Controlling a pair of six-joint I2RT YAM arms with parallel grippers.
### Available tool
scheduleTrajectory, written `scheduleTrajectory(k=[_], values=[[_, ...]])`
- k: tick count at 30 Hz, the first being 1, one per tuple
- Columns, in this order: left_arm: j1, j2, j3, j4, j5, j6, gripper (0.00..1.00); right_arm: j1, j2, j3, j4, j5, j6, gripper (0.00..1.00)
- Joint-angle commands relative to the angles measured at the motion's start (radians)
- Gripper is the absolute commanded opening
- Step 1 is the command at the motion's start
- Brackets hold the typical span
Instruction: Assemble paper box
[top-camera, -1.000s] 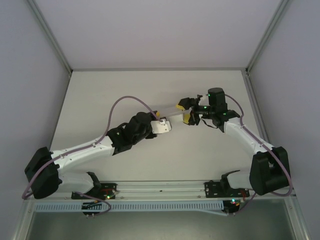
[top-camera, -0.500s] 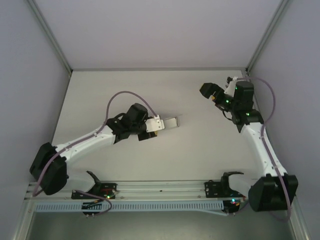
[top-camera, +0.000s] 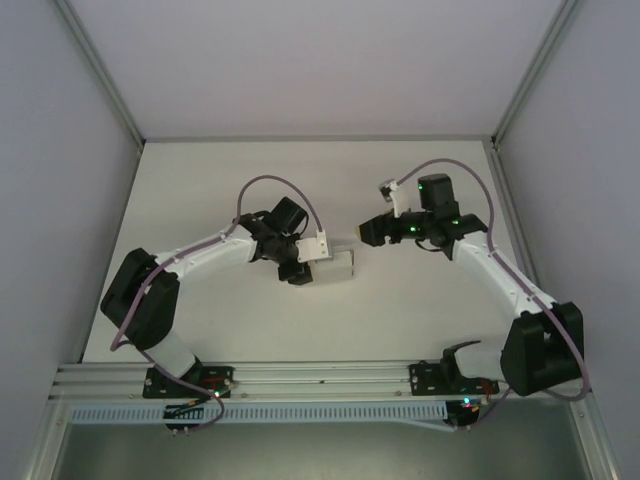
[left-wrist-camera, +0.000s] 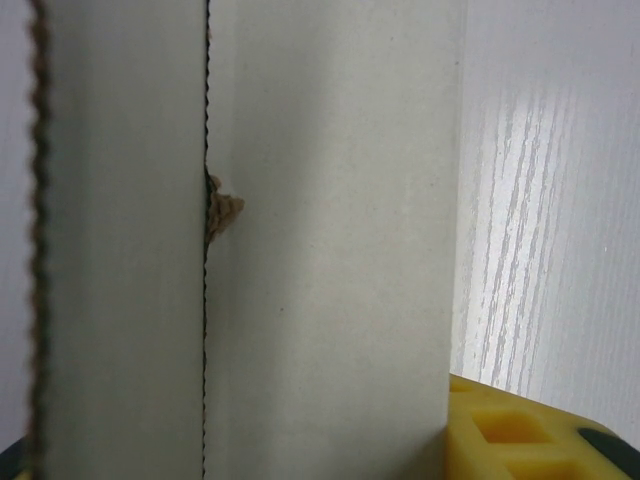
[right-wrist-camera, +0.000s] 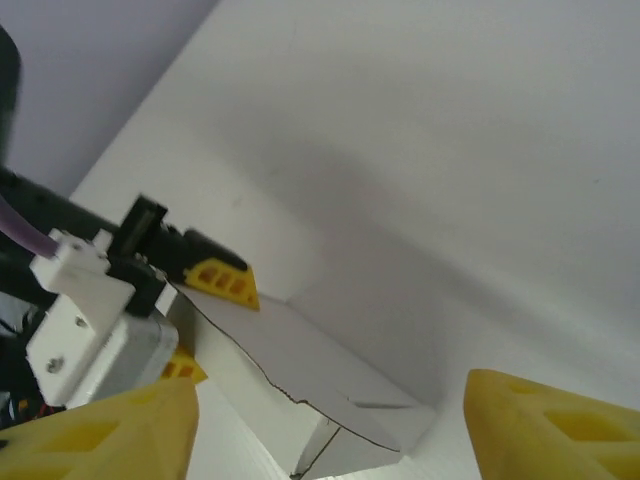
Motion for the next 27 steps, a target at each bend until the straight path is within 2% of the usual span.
scheduleTrajectory(k=[1, 5, 7, 12, 18, 24, 27], values=[[0.007, 0.018, 0.015, -0.052, 0.017, 0.016, 0.45, 0.018, 0.021, 0.034, -0.078, 0.002, -0.177, 0.64], [0.009, 0.023, 0.013, -0.051, 0.017, 0.018, 0.45, 0.038, 0.04, 0.02, -0.103, -0.055, -0.315, 0.6], [0.009, 0.023, 0.011, -0.048, 0.018, 0.02, 0.45, 0.038, 0.061, 0.019, -0.103, -0.052, -0.33, 0.56], [0.009, 0.028, 0.011, -0.047, 0.016, 0.017, 0.45, 0.046, 0.128, 0.043, -0.108, -0.066, -0.341, 0.53], [0.01, 0.033, 0.013, -0.044, 0.006, 0.008, 0.46, 0.057, 0.161, 0.061, -0.099, -0.092, -0.339, 0.34], [0.009, 0.031, 0.015, -0.034, -0.001, -0.002, 0.46, 0.074, 0.172, 0.068, -0.139, -0.101, -0.324, 0.01], [0.009, 0.031, 0.021, -0.034, -0.009, -0.019, 0.46, 0.083, 0.166, 0.063, -0.101, -0.086, -0.2, 0.0]])
